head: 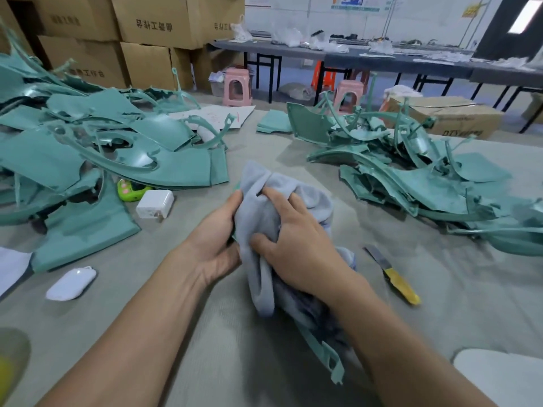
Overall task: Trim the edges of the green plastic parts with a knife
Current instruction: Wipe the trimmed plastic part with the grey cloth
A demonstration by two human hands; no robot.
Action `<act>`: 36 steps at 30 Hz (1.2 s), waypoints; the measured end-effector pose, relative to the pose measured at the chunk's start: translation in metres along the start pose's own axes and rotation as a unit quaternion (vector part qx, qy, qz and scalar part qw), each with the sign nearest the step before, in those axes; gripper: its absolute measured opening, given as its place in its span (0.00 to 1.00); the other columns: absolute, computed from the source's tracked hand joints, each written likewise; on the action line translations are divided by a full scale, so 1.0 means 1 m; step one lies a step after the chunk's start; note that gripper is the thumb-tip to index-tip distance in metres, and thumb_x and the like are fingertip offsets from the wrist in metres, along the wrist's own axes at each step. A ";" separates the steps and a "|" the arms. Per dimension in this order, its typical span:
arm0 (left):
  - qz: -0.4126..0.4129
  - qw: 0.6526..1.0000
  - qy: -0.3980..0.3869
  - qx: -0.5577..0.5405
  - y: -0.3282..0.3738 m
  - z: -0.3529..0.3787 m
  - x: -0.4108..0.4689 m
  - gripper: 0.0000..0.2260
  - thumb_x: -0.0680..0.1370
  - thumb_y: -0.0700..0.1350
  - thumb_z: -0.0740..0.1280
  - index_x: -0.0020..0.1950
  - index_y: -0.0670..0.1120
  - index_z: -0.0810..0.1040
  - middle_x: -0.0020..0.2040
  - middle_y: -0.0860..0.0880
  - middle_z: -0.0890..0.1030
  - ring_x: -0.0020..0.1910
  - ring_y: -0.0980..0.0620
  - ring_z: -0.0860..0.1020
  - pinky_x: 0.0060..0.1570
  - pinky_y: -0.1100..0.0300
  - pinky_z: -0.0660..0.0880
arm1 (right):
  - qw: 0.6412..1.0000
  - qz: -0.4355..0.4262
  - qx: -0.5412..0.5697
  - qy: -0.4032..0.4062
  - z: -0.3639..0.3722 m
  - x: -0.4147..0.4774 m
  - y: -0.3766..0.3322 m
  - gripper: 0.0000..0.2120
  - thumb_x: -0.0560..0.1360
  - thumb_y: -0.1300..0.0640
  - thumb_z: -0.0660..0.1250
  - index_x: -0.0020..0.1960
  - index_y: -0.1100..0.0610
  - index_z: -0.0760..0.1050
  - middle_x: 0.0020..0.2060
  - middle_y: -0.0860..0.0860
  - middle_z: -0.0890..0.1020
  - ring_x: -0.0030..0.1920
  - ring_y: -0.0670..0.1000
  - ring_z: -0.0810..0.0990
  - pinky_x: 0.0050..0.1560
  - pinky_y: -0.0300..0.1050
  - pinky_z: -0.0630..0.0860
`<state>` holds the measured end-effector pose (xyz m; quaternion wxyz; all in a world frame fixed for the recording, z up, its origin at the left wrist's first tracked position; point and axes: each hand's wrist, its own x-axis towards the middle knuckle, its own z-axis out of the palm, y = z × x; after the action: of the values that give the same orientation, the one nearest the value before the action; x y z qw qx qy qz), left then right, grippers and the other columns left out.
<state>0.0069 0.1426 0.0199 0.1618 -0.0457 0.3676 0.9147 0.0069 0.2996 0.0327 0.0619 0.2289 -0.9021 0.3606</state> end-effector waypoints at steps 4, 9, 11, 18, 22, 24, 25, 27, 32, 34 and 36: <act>0.046 0.997 0.050 0.025 -0.003 0.003 0.005 0.19 0.83 0.53 0.60 0.64 0.43 0.82 0.62 0.41 0.82 0.60 0.45 0.82 0.60 0.50 0.79 | 0.995 0.075 -0.044 0.056 0.009 0.029 -0.001 0.24 0.78 0.50 0.63 0.74 0.42 0.64 0.63 0.50 0.73 0.63 0.57 0.72 0.58 0.53 0.72; 0.044 0.996 0.068 0.042 -0.003 -0.004 0.009 0.20 0.82 0.53 0.62 0.66 0.42 0.80 0.64 0.40 0.81 0.63 0.43 0.80 0.66 0.48 0.75 | 0.989 0.087 -0.081 0.083 0.010 0.031 -0.003 0.20 0.79 0.52 0.62 0.70 0.43 0.69 0.60 0.50 0.74 0.59 0.58 0.74 0.47 0.49 0.67; 0.041 0.997 0.057 0.041 -0.002 -0.007 0.011 0.21 0.82 0.54 0.61 0.66 0.42 0.81 0.65 0.39 0.81 0.64 0.43 0.80 0.68 0.48 0.74 | 0.993 0.032 -0.091 0.073 0.006 0.023 -0.001 0.10 0.78 0.56 0.63 0.57 0.45 0.73 0.52 0.48 0.74 0.53 0.56 0.76 0.43 0.47 0.65; 0.029 0.994 0.098 0.031 -0.001 -0.005 0.013 0.28 0.84 0.57 0.56 0.50 0.38 0.87 0.57 0.37 0.84 0.53 0.44 0.85 0.46 0.52 0.83 | 0.977 -0.026 -0.184 -0.104 -0.021 0.004 -0.006 0.18 0.74 0.58 0.66 0.62 0.44 0.79 0.55 0.47 0.80 0.53 0.53 0.79 0.49 0.47 0.75; 0.043 0.988 0.145 0.038 0.000 -0.002 0.012 0.22 0.84 0.53 0.60 0.54 0.38 0.85 0.55 0.39 0.85 0.51 0.43 0.86 0.45 0.49 0.84 | 0.962 0.010 -0.205 -0.181 -0.040 -0.007 -0.015 0.14 0.74 0.58 0.67 0.56 0.46 0.80 0.48 0.47 0.81 0.51 0.53 0.80 0.50 0.49 0.79; 0.040 0.984 0.161 0.065 0.000 0.000 0.011 0.15 0.84 0.47 0.62 0.57 0.37 0.82 0.53 0.39 0.86 0.48 0.43 0.86 0.44 0.49 0.84 | 0.953 0.026 -0.208 -0.217 -0.052 -0.012 -0.020 0.07 0.74 0.58 0.67 0.47 0.48 0.79 0.44 0.48 0.82 0.48 0.53 0.81 0.50 0.51 0.80; 0.040 0.982 0.167 0.075 0.000 0.000 0.010 0.13 0.84 0.45 0.63 0.56 0.37 0.81 0.52 0.39 0.86 0.46 0.43 0.86 0.41 0.50 0.84 | 0.946 0.030 -0.214 -0.241 -0.057 -0.015 -0.024 0.06 0.74 0.59 0.67 0.46 0.49 0.79 0.43 0.49 0.82 0.48 0.54 0.81 0.50 0.51 0.80; 0.052 0.978 0.186 0.084 0.000 0.002 0.009 0.10 0.83 0.42 0.64 0.54 0.37 0.81 0.48 0.38 0.86 0.42 0.43 0.86 0.37 0.49 0.84 | 0.918 0.023 -0.249 -0.306 -0.065 -0.023 -0.034 0.08 0.75 0.58 0.68 0.51 0.49 0.82 0.43 0.49 0.82 0.49 0.54 0.81 0.51 0.50 0.80; 0.132 0.966 0.209 0.071 0.007 0.001 0.010 0.08 0.83 0.41 0.63 0.52 0.39 0.81 0.47 0.40 0.87 0.41 0.44 0.86 0.36 0.51 0.83 | 0.874 -0.038 -0.300 -0.380 -0.068 -0.041 -0.064 0.08 0.78 0.55 0.66 0.56 0.53 0.80 0.48 0.54 0.81 0.52 0.58 0.81 0.51 0.48 0.78; 0.172 0.962 0.201 0.068 0.009 0.000 0.009 0.08 0.83 0.40 0.63 0.52 0.41 0.82 0.46 0.41 0.87 0.40 0.45 0.86 0.33 0.52 0.82 | 0.858 -0.036 -0.281 -0.428 -0.068 -0.043 -0.075 0.05 0.76 0.57 0.66 0.51 0.52 0.79 0.44 0.55 0.78 0.52 0.59 0.80 0.46 0.47 0.75; 0.194 0.962 0.180 0.061 0.011 0.001 0.008 0.08 0.83 0.41 0.63 0.54 0.42 0.82 0.49 0.41 0.87 0.43 0.44 0.86 0.36 0.52 0.82 | 0.850 -0.023 -0.274 -0.449 -0.071 -0.047 -0.077 0.09 0.75 0.55 0.66 0.54 0.53 0.79 0.44 0.55 0.76 0.53 0.58 0.78 0.41 0.44 0.68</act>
<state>-0.0043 0.1379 0.0257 -0.0852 -0.1271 0.4471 0.8813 0.0800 0.3157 0.1197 -0.2810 0.3601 -0.8885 -0.0451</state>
